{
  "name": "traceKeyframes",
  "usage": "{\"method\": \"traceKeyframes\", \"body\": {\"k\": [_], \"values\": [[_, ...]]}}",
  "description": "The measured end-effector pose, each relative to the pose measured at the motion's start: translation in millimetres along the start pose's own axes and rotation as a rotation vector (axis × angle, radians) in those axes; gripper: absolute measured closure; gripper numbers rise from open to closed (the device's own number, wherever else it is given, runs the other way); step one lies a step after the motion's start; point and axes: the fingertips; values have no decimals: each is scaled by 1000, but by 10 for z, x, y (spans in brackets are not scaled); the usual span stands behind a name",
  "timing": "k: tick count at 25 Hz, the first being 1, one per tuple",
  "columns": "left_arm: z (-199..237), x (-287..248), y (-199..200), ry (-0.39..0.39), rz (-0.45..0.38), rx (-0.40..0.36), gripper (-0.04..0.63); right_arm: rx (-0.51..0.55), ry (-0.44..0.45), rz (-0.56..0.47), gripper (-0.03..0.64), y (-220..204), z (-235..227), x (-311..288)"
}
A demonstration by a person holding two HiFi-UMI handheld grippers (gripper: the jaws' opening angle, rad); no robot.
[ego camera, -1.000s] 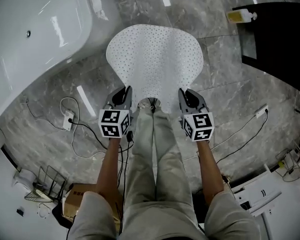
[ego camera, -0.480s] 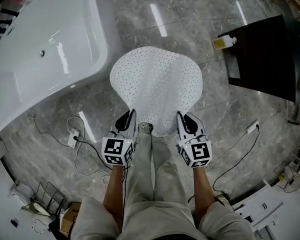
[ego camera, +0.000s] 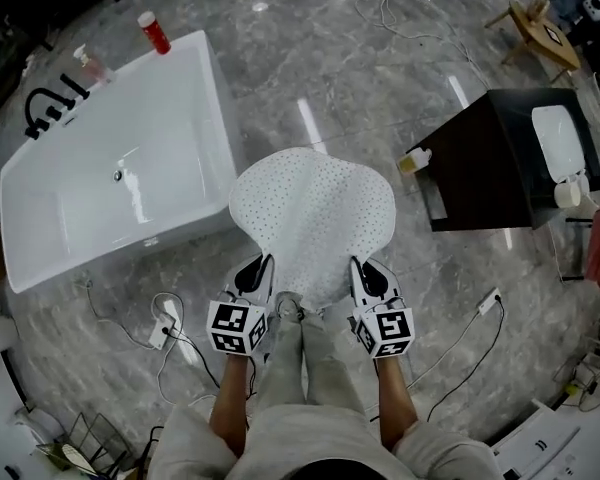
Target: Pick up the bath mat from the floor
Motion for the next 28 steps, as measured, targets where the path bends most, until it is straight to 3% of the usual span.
{"method": "traceKeyframes", "body": {"k": [13,20,28], "values": [[-191,662,1648,3,-195,-90,562,66,6,-206,580,1506,415,736],[-176,917,1993,3,-230,-94,563,77,25,-254,580,1875,617,989],[-145,1123,2122,17,-254,-84,563,114,44,-286,580,2087,784,1134]]}}
Point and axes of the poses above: the fingertips, and each gripper's own axes: x backward along the fingers, z to its left, y out of its top, and after that the axes turned 14 degrees about -x, right-handed
